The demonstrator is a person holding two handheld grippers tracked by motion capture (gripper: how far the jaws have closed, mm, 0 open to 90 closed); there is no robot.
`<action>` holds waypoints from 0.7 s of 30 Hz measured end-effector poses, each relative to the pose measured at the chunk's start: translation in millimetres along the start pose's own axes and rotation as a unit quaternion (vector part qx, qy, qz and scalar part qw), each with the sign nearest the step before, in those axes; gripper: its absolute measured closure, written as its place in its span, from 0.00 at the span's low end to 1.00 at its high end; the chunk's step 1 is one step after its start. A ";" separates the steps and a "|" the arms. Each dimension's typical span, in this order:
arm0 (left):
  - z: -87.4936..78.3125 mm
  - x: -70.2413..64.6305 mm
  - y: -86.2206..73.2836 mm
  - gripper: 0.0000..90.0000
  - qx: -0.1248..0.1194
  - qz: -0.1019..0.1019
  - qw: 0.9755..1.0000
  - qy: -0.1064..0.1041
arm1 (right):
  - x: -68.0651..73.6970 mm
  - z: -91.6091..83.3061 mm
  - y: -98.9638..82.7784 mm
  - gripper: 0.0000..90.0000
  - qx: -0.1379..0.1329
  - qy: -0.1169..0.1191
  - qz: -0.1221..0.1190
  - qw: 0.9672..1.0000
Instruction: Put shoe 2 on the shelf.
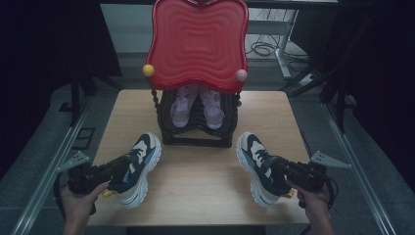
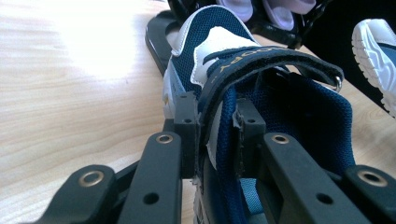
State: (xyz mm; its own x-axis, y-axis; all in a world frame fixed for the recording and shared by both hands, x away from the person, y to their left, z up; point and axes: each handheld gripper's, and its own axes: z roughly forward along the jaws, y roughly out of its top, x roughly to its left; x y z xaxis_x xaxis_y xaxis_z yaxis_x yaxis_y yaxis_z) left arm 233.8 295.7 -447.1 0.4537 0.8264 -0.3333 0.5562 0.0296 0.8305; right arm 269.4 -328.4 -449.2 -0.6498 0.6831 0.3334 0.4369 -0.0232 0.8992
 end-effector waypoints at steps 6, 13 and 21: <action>-6.3 1.0 6.9 0.84 -0.015 0.005 1.000 0.002 | -1.9 -1.8 1.4 0.81 -0.008 -0.004 0.005 1.000; -12.0 3.1 19.7 0.84 -0.044 0.004 0.999 -0.005 | -1.1 0.9 8.3 0.81 -0.021 -0.006 0.006 1.000; -13.8 4.3 40.5 0.84 -0.060 0.008 0.998 -0.006 | -3.5 7.2 23.1 0.81 -0.042 -0.015 0.015 0.999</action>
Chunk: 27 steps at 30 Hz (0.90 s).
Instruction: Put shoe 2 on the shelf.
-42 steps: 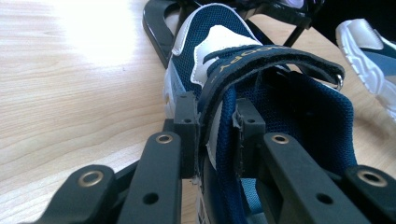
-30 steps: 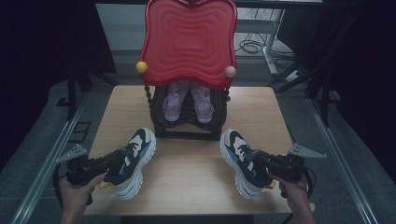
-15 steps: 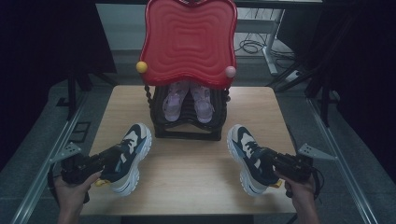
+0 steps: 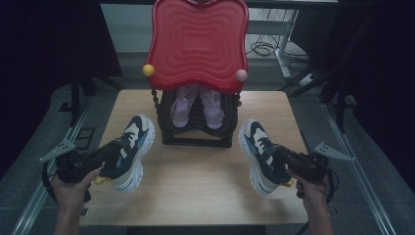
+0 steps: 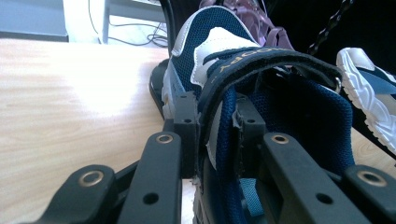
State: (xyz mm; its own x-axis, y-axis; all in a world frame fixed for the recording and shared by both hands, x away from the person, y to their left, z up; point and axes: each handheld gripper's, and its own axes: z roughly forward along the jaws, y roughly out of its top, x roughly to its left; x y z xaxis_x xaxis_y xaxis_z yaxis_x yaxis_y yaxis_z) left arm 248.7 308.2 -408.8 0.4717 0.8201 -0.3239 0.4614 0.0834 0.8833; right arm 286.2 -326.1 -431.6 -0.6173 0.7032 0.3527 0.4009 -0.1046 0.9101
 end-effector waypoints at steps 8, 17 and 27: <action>2.3 2.1 26.7 0.84 -0.017 0.010 1.000 0.001 | -3.3 9.0 25.2 0.81 -0.033 -0.013 0.012 0.999; 0.6 10.0 40.0 0.84 -0.023 -0.003 1.000 -0.008 | -6.2 13.0 40.7 0.81 -0.044 -0.021 0.015 0.999; 1.9 11.3 55.5 0.84 -0.035 0.000 0.999 -0.002 | -3.6 18.3 56.6 0.81 -0.060 -0.017 0.013 0.998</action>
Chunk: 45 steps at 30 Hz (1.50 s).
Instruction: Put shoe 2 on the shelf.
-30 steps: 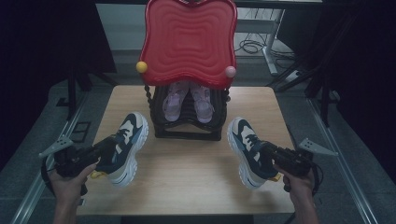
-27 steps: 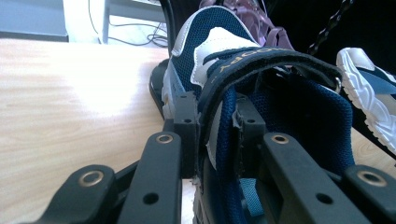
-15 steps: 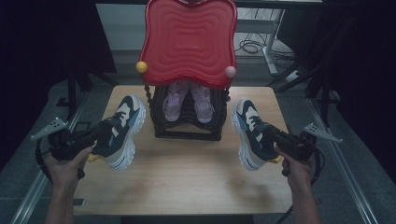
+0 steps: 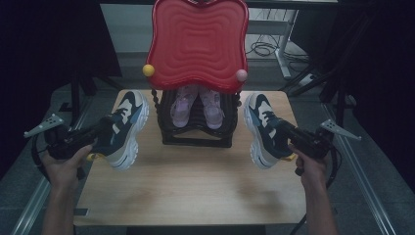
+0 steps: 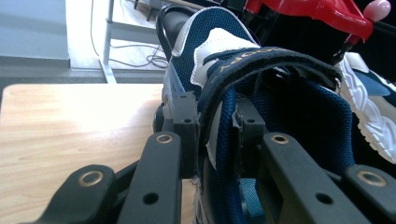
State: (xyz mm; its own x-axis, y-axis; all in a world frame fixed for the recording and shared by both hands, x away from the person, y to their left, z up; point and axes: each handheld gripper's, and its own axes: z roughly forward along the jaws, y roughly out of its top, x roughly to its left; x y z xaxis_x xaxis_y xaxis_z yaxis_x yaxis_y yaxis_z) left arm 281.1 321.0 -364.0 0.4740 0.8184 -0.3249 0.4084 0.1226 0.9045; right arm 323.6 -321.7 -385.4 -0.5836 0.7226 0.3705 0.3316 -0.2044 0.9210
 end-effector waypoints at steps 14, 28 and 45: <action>9.7 3.2 27.1 0.84 -0.021 0.007 1.000 -0.001 | 5.1 7.2 27.6 0.81 -0.038 -0.001 0.002 0.999; 8.0 9.6 55.1 0.84 -0.045 0.009 0.999 0.016 | 4.5 11.9 52.9 0.81 -0.061 -0.013 -0.003 0.998; 12.9 13.0 76.1 0.84 -0.068 0.006 0.997 0.021 | 8.5 20.3 71.5 0.81 -0.076 -0.022 -0.006 0.997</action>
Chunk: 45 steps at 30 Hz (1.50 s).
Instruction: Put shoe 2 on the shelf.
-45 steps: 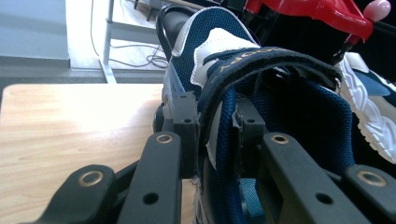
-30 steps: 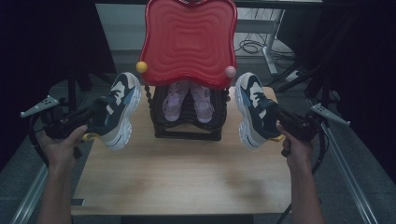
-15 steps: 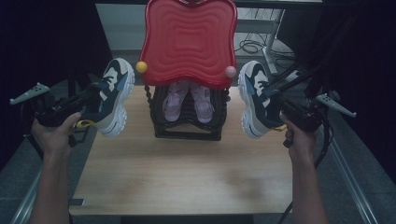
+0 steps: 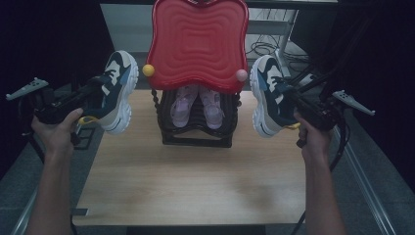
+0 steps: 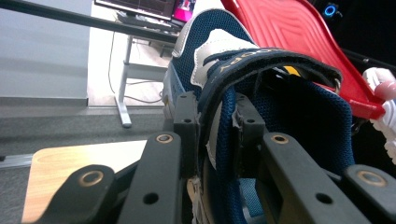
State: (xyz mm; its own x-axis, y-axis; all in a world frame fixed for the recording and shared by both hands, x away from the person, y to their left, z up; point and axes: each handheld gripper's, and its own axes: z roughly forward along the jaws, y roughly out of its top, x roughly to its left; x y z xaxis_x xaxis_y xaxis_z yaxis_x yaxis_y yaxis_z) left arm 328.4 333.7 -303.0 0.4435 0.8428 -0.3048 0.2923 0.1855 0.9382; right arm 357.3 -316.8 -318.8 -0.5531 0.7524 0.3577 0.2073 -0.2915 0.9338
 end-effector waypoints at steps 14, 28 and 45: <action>9.0 -1.1 17.4 0.84 -0.012 -0.008 1.000 0.006 | 6.6 3.8 24.1 0.81 -0.016 -0.009 -0.009 1.000; 21.1 -15.9 51.8 0.84 -0.033 0.005 0.999 -0.006 | 15.5 29.1 49.4 0.81 -0.025 -0.008 -0.008 1.000; 37.2 -36.9 88.8 0.84 -0.045 0.018 0.998 -0.026 | 43.5 48.4 89.6 0.81 -0.035 0.025 -0.011 0.999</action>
State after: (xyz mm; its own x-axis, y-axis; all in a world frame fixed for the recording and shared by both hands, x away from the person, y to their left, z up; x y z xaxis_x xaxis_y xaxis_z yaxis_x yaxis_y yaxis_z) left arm 369.5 300.3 -214.5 0.4962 0.8229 -0.2769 0.1987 0.2029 0.9588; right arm 390.9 -281.7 -219.3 -0.5961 0.7297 0.3350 0.1387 -0.3174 0.9381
